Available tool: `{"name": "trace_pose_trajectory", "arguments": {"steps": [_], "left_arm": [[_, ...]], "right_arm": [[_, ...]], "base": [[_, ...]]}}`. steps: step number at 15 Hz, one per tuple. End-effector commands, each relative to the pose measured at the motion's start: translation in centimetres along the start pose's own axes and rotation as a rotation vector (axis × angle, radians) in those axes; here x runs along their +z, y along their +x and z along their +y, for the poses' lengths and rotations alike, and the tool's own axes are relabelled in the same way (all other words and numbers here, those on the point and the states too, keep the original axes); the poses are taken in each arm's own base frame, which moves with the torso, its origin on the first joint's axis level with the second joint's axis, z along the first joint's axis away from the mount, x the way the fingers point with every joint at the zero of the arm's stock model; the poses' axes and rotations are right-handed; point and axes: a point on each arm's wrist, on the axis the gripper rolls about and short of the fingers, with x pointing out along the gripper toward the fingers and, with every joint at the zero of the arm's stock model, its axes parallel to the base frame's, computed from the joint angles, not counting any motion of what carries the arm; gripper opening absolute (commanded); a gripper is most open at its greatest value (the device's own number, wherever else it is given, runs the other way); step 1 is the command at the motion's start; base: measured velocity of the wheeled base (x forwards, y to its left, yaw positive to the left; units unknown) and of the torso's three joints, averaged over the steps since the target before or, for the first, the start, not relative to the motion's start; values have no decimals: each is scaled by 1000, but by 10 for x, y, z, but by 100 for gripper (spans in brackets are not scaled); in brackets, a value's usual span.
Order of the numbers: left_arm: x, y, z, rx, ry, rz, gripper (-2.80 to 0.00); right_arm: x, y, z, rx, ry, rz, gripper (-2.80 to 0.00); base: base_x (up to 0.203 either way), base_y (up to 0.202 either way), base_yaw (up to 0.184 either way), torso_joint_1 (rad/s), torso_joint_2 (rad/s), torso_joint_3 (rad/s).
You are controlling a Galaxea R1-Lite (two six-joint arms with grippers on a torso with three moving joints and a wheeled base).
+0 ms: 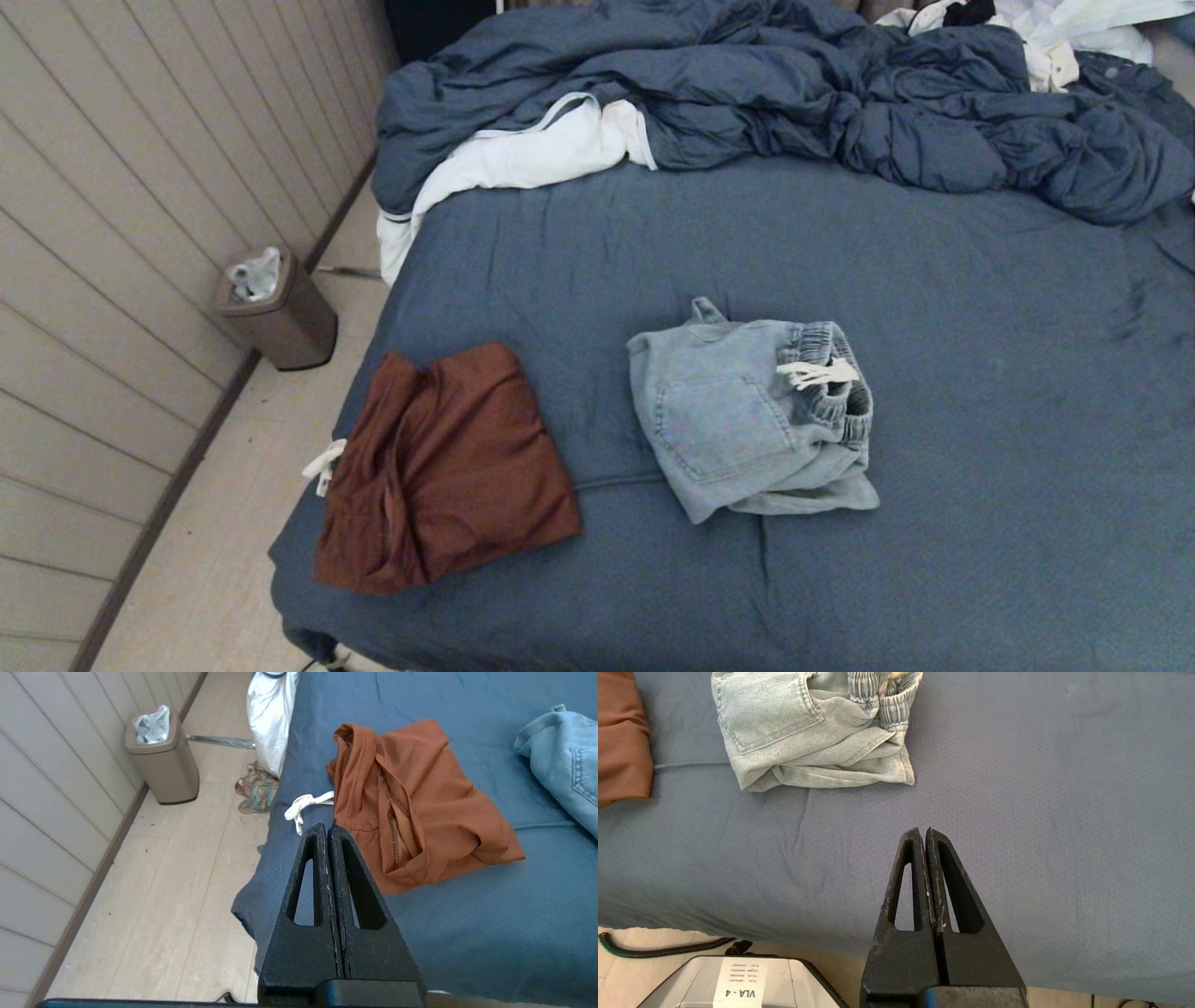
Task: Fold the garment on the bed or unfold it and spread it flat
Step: Unford the brown shorts
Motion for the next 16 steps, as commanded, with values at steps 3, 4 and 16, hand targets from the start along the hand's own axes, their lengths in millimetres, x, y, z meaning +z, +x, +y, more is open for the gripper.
{"name": "trace_pose_trajectory", "arguments": {"steps": [3,4,16], "left_arm": [[0,0,0,0,0,1,-280],[0,0,0,0,0,1,-280],[0,0,0,0,0,1,-280]], "right_arm": [[0,0,0,1,0,4,-280],[0,0,0,1,0,3,-280],[1,0,0,17,-98,10,-280]], "base": [[0,0,0,0,0,0],[0,0,0,0,0,0],[0,0,0,0,0,0]]}}
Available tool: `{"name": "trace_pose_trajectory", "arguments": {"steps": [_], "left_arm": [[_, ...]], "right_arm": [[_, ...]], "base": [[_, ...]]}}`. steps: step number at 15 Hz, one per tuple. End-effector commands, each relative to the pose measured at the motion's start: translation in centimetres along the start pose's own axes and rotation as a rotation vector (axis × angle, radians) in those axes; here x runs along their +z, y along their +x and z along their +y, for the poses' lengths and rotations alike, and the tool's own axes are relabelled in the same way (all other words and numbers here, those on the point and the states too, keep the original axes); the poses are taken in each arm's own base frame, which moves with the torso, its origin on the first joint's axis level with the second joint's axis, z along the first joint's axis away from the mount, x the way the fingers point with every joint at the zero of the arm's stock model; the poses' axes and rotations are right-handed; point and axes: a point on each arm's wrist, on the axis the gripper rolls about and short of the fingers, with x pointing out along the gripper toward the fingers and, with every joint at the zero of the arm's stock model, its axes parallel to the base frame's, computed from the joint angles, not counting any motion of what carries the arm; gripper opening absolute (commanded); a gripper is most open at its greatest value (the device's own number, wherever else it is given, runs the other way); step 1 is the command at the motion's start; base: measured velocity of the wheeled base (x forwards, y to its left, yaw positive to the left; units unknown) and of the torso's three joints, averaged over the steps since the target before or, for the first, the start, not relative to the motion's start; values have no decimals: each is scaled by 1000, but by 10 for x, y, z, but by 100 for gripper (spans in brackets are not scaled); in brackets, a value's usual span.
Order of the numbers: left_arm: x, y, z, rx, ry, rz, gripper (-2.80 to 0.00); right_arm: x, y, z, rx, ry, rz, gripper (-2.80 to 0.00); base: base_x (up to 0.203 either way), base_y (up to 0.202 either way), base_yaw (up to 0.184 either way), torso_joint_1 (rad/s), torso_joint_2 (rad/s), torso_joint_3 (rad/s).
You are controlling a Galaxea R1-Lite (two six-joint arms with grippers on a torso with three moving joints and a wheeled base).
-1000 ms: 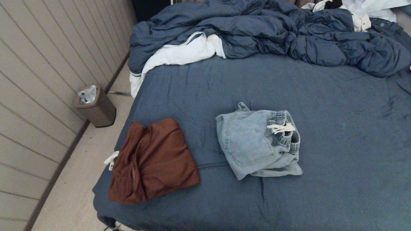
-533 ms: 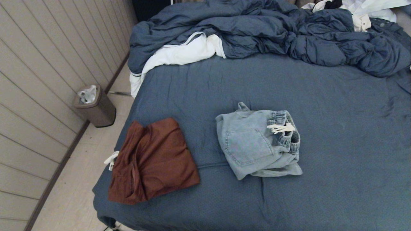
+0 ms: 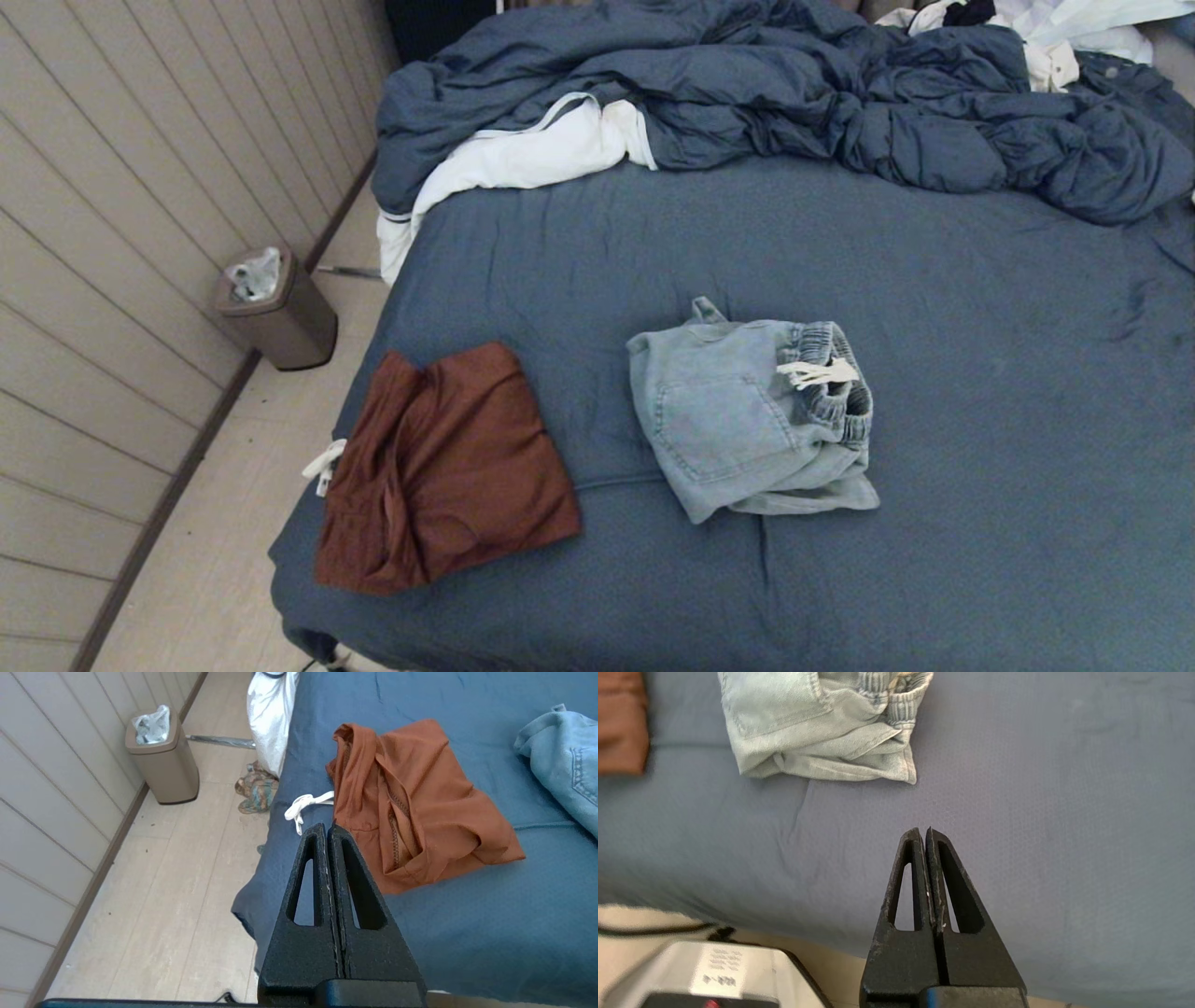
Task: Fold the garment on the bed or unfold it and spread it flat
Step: Unford the brown shorts
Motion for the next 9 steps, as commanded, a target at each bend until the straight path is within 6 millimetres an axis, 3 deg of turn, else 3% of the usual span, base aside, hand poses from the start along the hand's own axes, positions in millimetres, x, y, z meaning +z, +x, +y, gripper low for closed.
{"name": "trace_pose_trajectory", "arguments": {"steps": [1,5,7,9], "left_arm": [[0,0,0,0,0,0,-280],[0,0,0,0,0,0,-280],[0,0,0,0,0,0,-280],[0,0,0,-2,1,0,-280]], "right_arm": [[2,1,0,4,-28,19,-280],[17,19,-2,77,-43,245,-280],[60,24,-4,176,6,168,-280],[96,42,-3,250,68,192,-280]], "base": [[0,0,0,0,0,0],[0,0,0,0,0,0],[0,0,0,0,0,0],[0,0,0,0,0,0]]}}
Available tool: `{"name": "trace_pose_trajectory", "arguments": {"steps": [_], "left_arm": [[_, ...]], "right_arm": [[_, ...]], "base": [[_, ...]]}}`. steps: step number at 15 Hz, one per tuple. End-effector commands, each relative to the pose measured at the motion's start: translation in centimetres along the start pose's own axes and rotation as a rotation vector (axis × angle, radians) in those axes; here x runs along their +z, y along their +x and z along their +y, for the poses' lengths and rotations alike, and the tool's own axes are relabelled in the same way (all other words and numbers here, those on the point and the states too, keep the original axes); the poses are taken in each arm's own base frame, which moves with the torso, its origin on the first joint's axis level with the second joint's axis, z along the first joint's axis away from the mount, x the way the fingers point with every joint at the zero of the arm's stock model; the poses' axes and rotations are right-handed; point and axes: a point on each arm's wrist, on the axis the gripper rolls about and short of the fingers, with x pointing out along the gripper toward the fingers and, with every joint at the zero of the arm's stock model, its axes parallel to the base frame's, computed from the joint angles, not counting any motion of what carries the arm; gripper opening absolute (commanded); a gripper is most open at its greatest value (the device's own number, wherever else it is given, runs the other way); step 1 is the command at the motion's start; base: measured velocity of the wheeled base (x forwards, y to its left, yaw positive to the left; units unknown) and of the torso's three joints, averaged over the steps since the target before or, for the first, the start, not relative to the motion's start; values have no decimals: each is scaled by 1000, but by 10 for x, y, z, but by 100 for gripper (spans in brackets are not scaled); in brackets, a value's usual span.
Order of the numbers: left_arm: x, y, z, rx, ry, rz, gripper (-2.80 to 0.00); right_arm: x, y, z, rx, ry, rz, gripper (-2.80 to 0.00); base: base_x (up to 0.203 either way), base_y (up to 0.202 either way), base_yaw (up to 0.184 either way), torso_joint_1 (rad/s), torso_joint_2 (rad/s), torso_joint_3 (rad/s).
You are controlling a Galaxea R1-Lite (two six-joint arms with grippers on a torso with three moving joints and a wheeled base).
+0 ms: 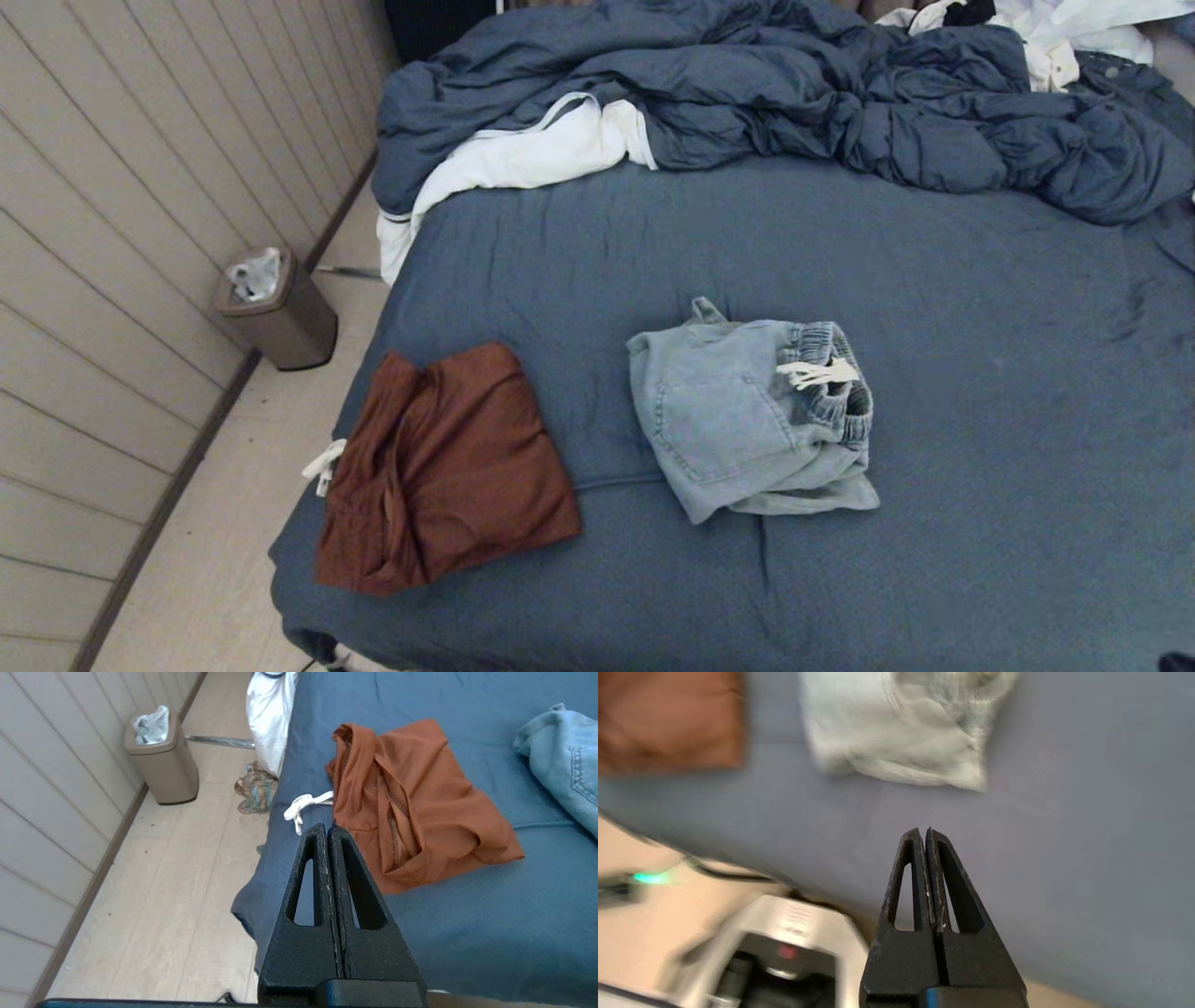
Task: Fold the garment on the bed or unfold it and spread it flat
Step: Unford the brown shorts
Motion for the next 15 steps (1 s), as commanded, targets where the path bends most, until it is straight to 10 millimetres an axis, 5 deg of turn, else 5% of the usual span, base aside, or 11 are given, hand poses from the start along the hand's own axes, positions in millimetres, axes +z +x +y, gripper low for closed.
{"name": "trace_pose_trajectory", "arguments": {"steps": [1,6,12,15], "left_arm": [[0,0,0,0,0,1,-280],[0,0,0,0,0,1,-280],[0,0,0,0,0,1,-280],[0,0,0,0,0,1,-280]], "right_arm": [[33,27,1,51,30,93,-280],[103,130,8,82,108,246,-280],[140,274,51,176,212,260,-280],[143,304,80,241,241,261,-280]], "base": [[0,0,0,0,0,0],[0,0,0,0,0,0],[0,0,0,0,0,0],[0,0,0,0,0,0]]}}
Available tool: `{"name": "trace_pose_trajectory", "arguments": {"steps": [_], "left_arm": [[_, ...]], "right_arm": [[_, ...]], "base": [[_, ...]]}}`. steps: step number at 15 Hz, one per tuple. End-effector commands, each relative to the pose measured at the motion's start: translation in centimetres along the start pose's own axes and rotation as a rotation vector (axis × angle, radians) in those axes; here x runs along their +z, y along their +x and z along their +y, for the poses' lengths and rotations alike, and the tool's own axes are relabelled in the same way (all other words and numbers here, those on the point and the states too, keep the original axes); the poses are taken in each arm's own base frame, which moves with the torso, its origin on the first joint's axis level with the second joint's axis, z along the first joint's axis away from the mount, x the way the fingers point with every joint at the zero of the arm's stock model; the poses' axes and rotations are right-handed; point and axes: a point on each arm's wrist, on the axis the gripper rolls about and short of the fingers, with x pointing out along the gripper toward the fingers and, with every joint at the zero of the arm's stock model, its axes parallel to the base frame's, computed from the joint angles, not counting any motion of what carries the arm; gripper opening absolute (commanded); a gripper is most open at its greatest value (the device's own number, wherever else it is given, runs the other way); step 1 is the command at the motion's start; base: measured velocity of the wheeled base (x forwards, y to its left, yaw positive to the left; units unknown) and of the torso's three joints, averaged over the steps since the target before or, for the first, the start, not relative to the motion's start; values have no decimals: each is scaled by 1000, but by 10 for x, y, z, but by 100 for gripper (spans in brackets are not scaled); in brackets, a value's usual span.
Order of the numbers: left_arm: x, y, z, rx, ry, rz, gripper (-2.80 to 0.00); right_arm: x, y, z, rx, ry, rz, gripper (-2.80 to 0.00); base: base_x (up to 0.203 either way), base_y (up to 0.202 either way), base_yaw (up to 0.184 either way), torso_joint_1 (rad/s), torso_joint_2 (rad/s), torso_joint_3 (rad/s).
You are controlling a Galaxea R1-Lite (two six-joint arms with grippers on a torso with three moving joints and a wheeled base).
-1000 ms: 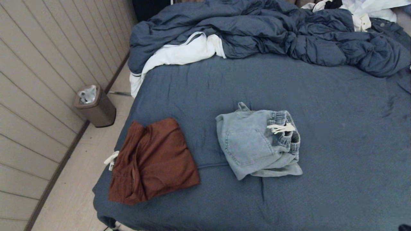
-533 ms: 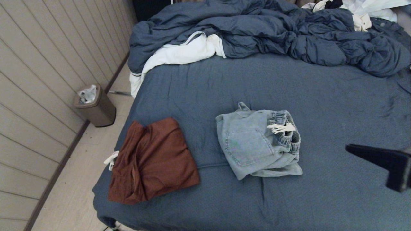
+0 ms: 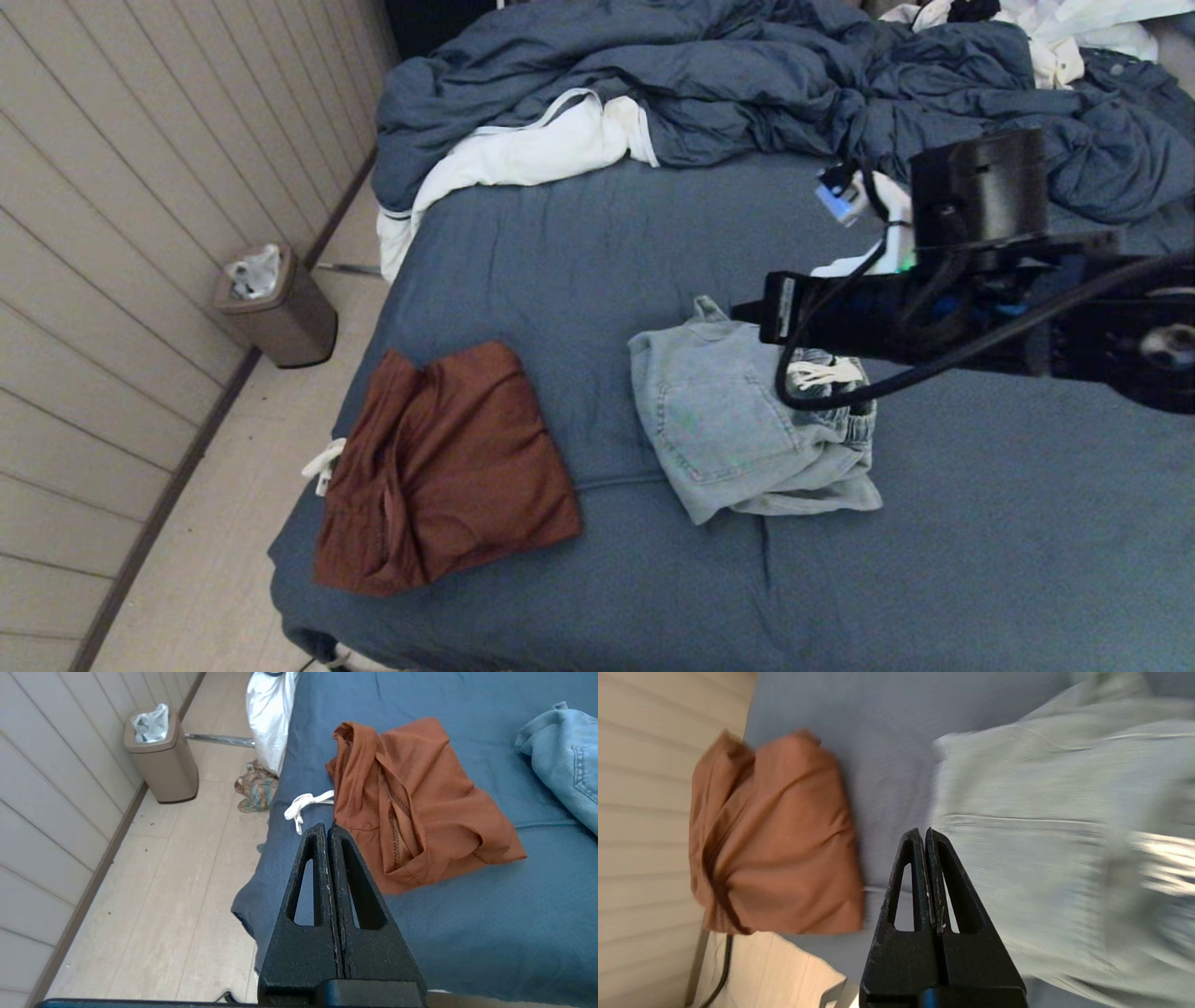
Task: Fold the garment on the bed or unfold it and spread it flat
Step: Unford the brown shorts
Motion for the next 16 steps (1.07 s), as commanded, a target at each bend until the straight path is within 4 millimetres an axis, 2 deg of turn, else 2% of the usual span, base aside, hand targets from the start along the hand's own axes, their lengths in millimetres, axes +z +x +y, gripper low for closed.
{"name": "trace_pose_trajectory", "arguments": {"steps": [1,4,7,9,12,14,16], "left_arm": [[0,0,0,0,0,0,-280],[0,0,0,0,0,0,-280],[0,0,0,0,0,0,-280],[0,0,0,0,0,0,-280],[0,0,0,0,0,0,-280],[0,0,0,0,0,0,-280],[0,0,0,0,0,0,-280]], "right_arm": [[-13,37,2,3,-1,68,-280],[-25,62,6,10,-7,113,-280],[-28,69,8,35,-6,131,-280],[-34,81,9,65,-2,158,-280],[-36,85,12,101,-1,176,-280],[-33,83,12,220,32,209,-280],[-31,85,11,256,51,218,-280]], "base": [[0,0,0,0,0,0],[0,0,0,0,0,0],[0,0,0,0,0,0],[0,0,0,0,0,0],[0,0,0,0,0,0],[0,0,0,0,0,0],[0,0,0,0,0,0]]}}
